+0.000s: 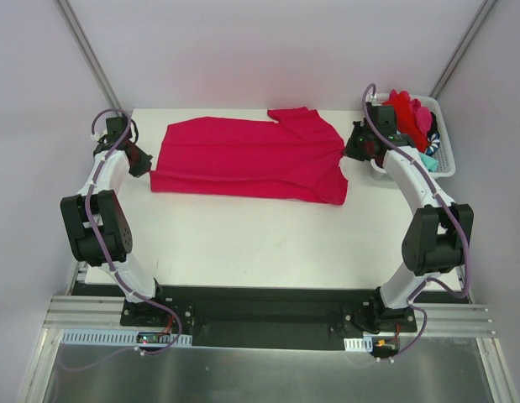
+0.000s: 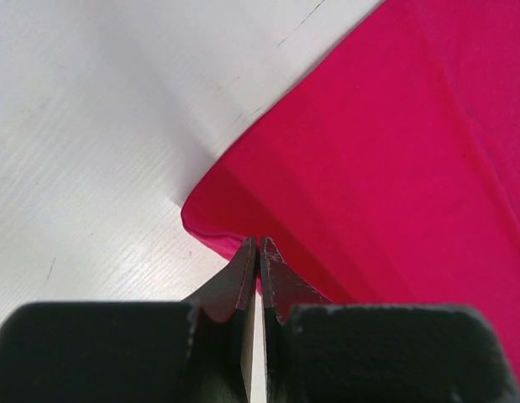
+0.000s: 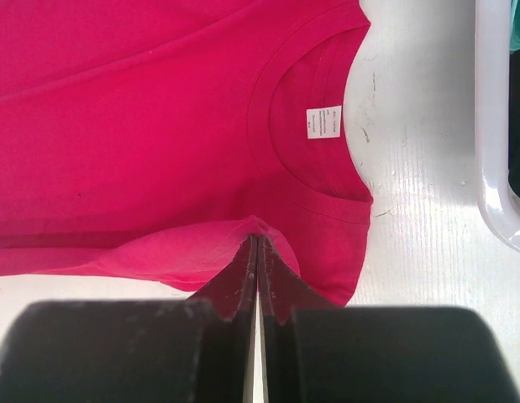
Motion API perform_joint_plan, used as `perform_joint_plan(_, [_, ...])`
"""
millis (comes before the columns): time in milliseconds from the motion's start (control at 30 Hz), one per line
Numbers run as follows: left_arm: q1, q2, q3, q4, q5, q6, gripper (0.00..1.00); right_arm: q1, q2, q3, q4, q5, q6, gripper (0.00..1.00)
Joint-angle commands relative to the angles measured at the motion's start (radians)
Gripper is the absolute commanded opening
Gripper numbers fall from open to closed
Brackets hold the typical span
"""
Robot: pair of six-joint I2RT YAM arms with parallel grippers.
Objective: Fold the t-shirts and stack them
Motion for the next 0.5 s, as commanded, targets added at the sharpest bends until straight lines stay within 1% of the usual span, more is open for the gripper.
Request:
perform_joint_plan(0, [-0.003,0.009,0.03,0.001,-0.015,0.011,0.0,-0.009,0.005,0.039,0.039,-0.009,-0.012,0.0])
perform_joint_plan(467, [-0.003,0.015,0.035,-0.002,-0.025,-0.006,0.0,-0.017,0.008,0.025,0.065,0.006,0.007,0.0])
